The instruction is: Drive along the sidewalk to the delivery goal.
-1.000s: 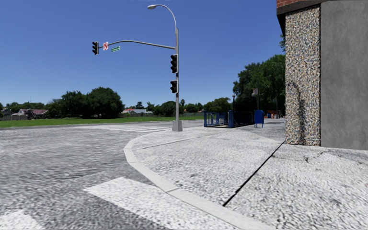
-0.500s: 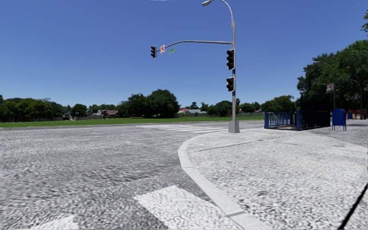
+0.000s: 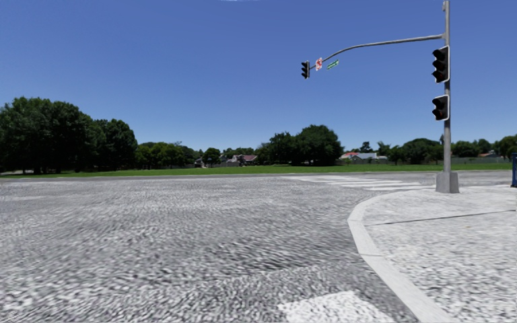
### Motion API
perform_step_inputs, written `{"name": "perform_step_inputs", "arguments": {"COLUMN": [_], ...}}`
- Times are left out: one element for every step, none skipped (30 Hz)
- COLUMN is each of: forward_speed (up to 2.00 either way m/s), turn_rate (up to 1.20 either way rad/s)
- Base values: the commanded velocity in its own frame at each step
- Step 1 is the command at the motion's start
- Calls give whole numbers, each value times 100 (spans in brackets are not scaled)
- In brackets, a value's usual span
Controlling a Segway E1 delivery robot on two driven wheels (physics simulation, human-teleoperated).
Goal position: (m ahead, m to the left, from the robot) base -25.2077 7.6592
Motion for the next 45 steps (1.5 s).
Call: {"name": "perform_step_inputs", "arguments": {"forward_speed": [82, 82, 82, 82, 82, 82, 82, 82, 82, 82, 82, 82, 82, 82, 82, 82, 82, 82, 82, 82, 82, 82, 82, 82, 82, 82, 82, 82, 82, 82, 82, 82, 82, 82, 82, 82, 82, 82, 82, 82, 82, 82, 82, 82, 82], "turn_rate": [79, 79, 79, 79, 80, 81, 81, 81, 81, 81, 81, 81, 81, 81, 81, 81, 81, 81, 81, 81, 81, 81, 81, 81, 81, 81, 81, 81, 81, 81, 81, 81, 81, 81, 82, 82, 82, 82, 82, 82, 82, 83, 85, 89, 89]}}
